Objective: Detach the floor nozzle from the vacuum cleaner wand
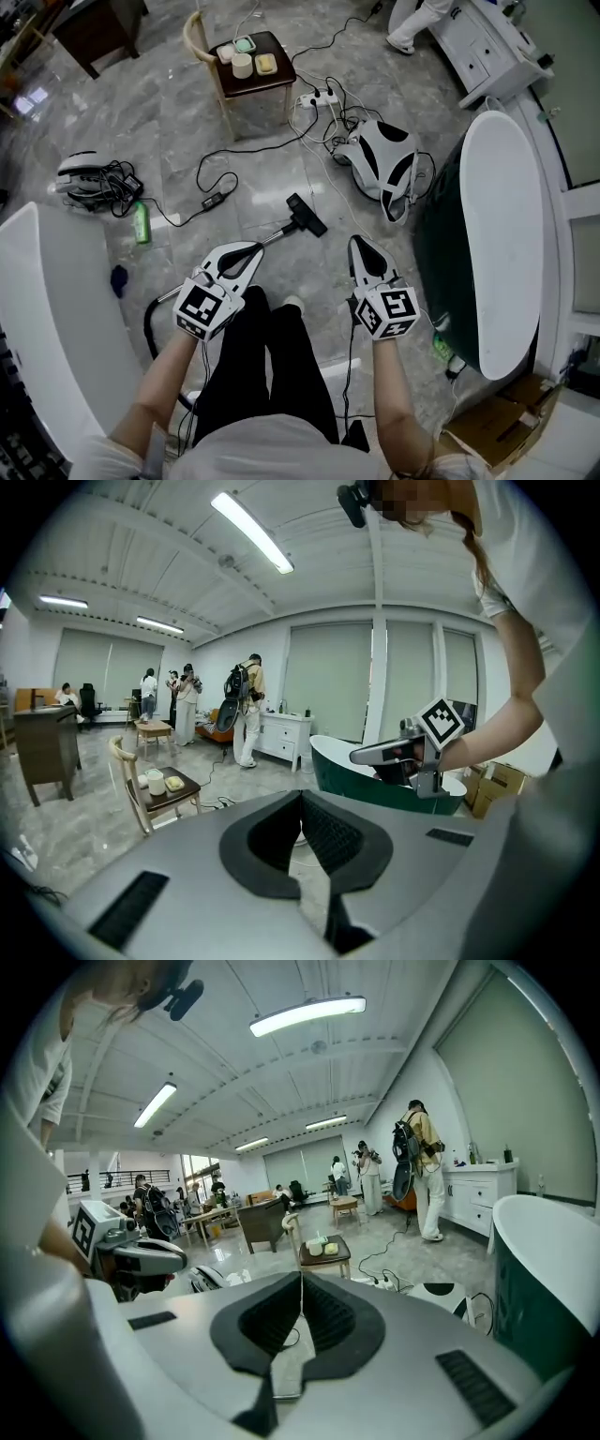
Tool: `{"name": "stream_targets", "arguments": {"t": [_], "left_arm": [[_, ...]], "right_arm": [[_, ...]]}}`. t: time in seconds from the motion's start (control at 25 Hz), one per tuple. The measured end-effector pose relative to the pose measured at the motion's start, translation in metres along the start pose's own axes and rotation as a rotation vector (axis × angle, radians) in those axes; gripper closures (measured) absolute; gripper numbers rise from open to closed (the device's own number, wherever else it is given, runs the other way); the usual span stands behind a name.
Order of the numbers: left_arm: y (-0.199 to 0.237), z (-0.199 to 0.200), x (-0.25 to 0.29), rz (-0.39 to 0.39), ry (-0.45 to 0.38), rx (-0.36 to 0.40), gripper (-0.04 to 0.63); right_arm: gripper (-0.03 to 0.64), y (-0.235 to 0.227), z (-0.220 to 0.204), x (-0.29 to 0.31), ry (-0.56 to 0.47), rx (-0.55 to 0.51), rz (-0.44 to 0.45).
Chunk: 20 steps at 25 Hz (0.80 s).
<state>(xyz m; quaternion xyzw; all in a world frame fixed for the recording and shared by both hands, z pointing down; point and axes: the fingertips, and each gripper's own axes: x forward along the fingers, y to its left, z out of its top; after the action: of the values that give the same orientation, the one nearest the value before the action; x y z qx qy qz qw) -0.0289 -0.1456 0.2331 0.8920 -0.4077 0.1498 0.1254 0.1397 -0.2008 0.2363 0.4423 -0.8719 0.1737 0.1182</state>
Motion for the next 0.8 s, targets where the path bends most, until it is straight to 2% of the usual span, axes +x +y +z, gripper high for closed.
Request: {"name": "stream_targets", "arguments": {"t": [0.2, 0.48, 0.8], "left_arm": [[0.037, -0.037, 0.022, -0.022, 0.025, 0.037, 0.584], [0.068, -0.123, 0.055, -0.008, 0.071, 0.057, 0.584], [0.102, -0.230, 0.096, 0.016, 0.080, -0.014, 0.584]], "right_arm": [[0.601, -0.017, -0.016, 0.039, -0.020, -0.025, -0.002], [0.601, -0.039, -0.082, 0.076, -0.017, -0.085, 0.001], [0.601, -0.061, -0.181, 0.127, 0.015, -0.155, 0.040]]}}
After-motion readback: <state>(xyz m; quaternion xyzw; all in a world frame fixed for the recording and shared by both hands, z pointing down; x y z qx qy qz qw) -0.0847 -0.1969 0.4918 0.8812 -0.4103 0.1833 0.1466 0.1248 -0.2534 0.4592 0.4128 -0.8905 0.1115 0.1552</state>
